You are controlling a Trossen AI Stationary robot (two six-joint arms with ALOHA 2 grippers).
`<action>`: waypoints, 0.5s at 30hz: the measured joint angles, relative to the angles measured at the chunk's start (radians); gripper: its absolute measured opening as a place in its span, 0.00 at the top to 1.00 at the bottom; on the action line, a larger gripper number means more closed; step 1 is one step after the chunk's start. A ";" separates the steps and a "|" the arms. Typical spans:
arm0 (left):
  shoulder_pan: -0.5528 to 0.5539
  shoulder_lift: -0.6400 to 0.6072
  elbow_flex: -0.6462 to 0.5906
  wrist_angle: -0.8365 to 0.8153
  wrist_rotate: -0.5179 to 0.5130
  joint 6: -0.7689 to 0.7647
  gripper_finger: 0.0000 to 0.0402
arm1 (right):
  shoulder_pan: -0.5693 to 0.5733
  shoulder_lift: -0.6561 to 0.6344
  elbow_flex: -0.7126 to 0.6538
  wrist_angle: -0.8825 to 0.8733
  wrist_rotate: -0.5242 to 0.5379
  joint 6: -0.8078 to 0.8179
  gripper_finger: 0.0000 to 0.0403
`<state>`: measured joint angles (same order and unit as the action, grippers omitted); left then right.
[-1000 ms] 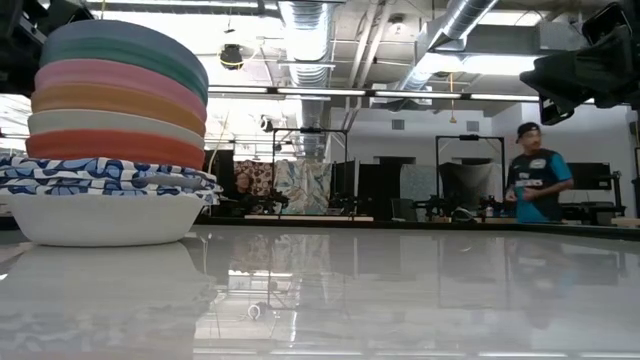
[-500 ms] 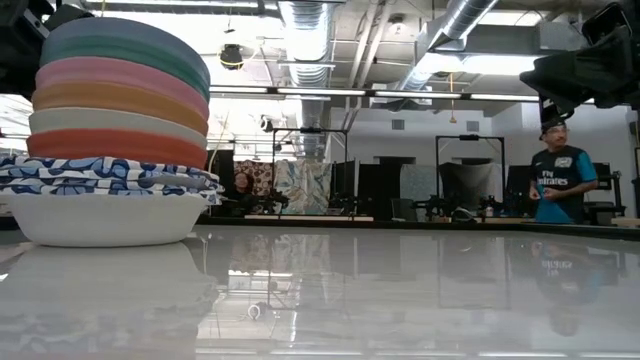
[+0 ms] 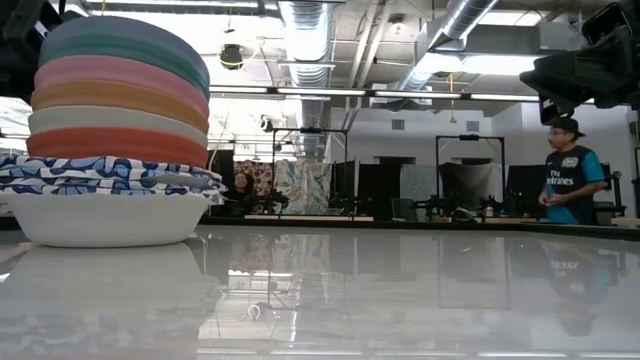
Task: Nest bowls inside each other
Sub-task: Return to Home Position
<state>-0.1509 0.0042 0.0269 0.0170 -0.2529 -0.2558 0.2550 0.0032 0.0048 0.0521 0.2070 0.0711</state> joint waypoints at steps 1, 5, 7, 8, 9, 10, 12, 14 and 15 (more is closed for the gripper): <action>0.000 0.000 0.000 -0.001 0.002 0.000 1.00 | 0.000 0.000 0.000 0.000 0.000 0.000 0.70; 0.000 0.000 0.000 -0.003 0.002 0.009 1.00 | 0.000 0.000 0.000 0.000 0.000 0.000 0.70; 0.000 0.000 0.000 -0.004 0.002 0.002 1.00 | 0.000 0.000 0.000 0.000 0.000 0.000 0.70; 0.000 0.000 0.000 -0.004 0.002 0.003 1.00 | 0.000 0.000 0.000 0.000 0.000 0.000 0.70; 0.000 0.000 0.000 -0.004 0.002 0.008 1.00 | 0.000 0.000 0.000 0.000 0.000 0.000 0.70; 0.000 0.000 0.000 -0.004 0.002 0.017 1.00 | 0.000 0.000 0.000 0.000 0.000 0.000 0.70; 0.000 0.000 0.000 -0.004 0.002 0.039 1.00 | 0.000 0.000 0.000 0.000 0.000 0.000 0.70; 0.000 0.000 0.000 -0.005 0.003 0.060 1.00 | 0.000 0.000 0.000 0.000 0.000 0.000 0.70; 0.000 0.000 0.000 -0.005 0.003 0.081 1.00 | 0.000 0.000 0.000 0.000 0.000 0.000 0.70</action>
<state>-0.1509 0.0044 0.0269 0.0120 -0.2501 -0.1743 0.2548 0.0036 0.0044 0.0521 0.2070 0.0711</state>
